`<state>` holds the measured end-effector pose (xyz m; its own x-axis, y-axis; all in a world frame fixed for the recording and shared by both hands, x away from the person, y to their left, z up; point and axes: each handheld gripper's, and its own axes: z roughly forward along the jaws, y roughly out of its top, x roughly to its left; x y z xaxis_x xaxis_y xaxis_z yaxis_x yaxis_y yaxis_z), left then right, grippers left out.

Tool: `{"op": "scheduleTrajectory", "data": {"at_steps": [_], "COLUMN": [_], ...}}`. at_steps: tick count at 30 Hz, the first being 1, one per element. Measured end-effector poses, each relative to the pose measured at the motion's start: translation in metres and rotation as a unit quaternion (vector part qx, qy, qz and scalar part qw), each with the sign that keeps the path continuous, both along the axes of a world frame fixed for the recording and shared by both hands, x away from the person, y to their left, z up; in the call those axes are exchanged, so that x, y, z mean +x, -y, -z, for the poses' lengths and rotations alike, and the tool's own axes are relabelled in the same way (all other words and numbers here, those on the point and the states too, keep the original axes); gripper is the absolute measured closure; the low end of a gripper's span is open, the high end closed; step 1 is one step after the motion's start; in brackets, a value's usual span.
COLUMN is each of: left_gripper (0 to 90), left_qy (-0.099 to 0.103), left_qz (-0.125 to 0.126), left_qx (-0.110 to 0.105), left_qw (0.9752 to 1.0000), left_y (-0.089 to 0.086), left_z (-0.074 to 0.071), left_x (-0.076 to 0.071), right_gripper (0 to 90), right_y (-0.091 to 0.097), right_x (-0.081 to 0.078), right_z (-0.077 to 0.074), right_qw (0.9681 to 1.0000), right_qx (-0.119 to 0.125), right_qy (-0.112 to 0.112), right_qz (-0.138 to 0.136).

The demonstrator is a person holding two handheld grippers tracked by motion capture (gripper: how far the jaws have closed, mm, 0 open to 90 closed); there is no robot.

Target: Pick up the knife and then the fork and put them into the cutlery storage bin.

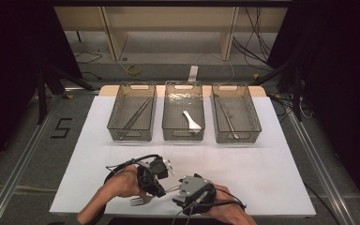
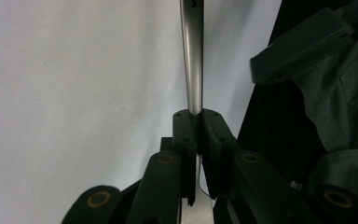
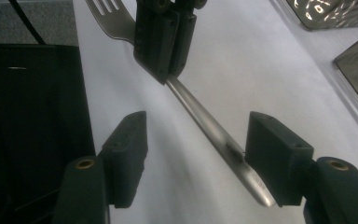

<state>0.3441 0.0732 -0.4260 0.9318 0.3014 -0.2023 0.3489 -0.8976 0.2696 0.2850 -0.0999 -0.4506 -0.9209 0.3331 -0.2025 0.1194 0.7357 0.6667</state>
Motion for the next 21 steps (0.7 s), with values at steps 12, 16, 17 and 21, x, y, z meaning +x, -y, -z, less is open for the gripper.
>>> {"op": "scheduleTrajectory", "data": {"at_steps": [12, 16, 17, 21], "left_gripper": [84.3, 84.2, 84.3, 84.2], "left_qy": [-0.014, -0.021, -0.022, -0.023], "left_qz": [0.017, 0.014, 0.015, 0.023], "left_qx": [-0.002, -0.008, -0.01, -0.007], "left_qw": [0.9997, 0.9997, 0.9996, 0.9995], "left_y": [0.007, 0.009, 0.009, 0.009], "left_z": [0.0, 0.0, 0.0, -0.002], "left_x": [-0.002, -0.004, -0.004, -0.003], "right_gripper": [48.1, 51.6, 52.5, 56.4], "right_y": [-0.005, -0.006, -0.006, -0.009], "right_x": [-0.002, -0.002, -0.003, -0.004], "right_z": [0.007, 0.008, 0.009, 0.011], "right_qw": [0.9987, 0.9966, 0.9962, 0.9956], "right_qx": [-0.033, -0.053, -0.059, -0.061], "right_qy": [0.036, 0.056, 0.056, 0.064], "right_qz": [-0.012, -0.027, -0.03, -0.032]}}
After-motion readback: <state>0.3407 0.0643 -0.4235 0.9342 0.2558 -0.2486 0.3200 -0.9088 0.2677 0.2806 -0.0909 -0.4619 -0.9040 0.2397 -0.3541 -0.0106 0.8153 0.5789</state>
